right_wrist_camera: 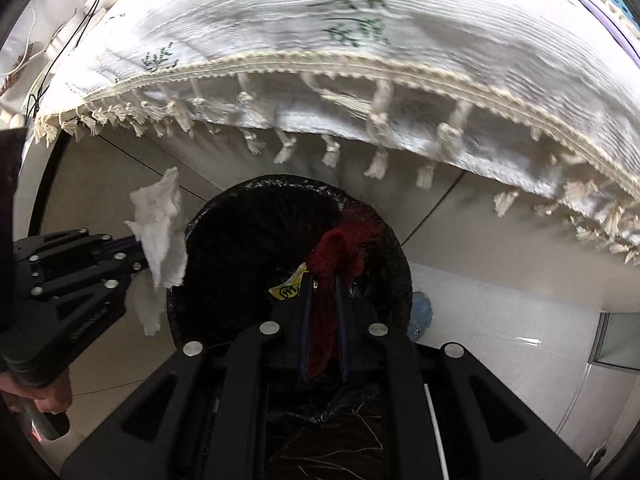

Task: Collect trash
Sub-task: 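Hold the red net and white tissue above the trash bin opening, then open the left tool to drop the tissue while the right tool releases the red net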

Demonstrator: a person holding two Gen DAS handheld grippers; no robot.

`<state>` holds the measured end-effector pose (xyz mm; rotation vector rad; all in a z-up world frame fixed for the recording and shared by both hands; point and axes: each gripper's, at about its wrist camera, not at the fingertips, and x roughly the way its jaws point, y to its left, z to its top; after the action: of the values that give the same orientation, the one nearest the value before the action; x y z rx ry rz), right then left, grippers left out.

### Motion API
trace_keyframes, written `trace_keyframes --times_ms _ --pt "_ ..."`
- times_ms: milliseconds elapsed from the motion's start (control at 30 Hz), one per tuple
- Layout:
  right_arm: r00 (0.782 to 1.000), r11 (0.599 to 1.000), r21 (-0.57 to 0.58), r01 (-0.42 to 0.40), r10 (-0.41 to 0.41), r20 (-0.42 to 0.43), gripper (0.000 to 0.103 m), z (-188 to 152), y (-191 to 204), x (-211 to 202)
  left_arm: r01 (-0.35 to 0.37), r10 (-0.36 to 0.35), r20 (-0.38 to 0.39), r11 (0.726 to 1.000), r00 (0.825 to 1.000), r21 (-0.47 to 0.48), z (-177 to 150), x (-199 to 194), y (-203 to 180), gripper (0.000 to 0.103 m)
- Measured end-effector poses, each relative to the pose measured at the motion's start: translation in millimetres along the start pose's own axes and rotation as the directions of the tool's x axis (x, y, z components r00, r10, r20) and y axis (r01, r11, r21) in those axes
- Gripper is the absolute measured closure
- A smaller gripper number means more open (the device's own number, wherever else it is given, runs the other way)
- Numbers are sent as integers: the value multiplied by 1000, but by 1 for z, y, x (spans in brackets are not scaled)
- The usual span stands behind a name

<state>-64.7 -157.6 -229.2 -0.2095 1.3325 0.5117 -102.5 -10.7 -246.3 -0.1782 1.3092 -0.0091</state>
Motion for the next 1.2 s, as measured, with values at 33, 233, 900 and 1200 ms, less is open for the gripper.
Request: trace_keyframes --times_ms 33,233,900,1200 --pt "1000 1000 6 3 -3 -1 93 -1 -3 -1 -3 3 -6 1000 1000 7 0 5 -2 98" --pt "1000 999 47 20 -20 -4 93 -11 -25 -6 -1 3 -36 999 999 53 -7 31 -17 98" --pt "1000 997 76 18 -17 -21 93 -18 -31 2 14 -13 -16 998 1000 65 -5 30 -29 70" --pt "999 1000 28 -6 7 -33 93 -9 -6 9 -13 14 44 1000 999 -7 -8 -5 0 37"
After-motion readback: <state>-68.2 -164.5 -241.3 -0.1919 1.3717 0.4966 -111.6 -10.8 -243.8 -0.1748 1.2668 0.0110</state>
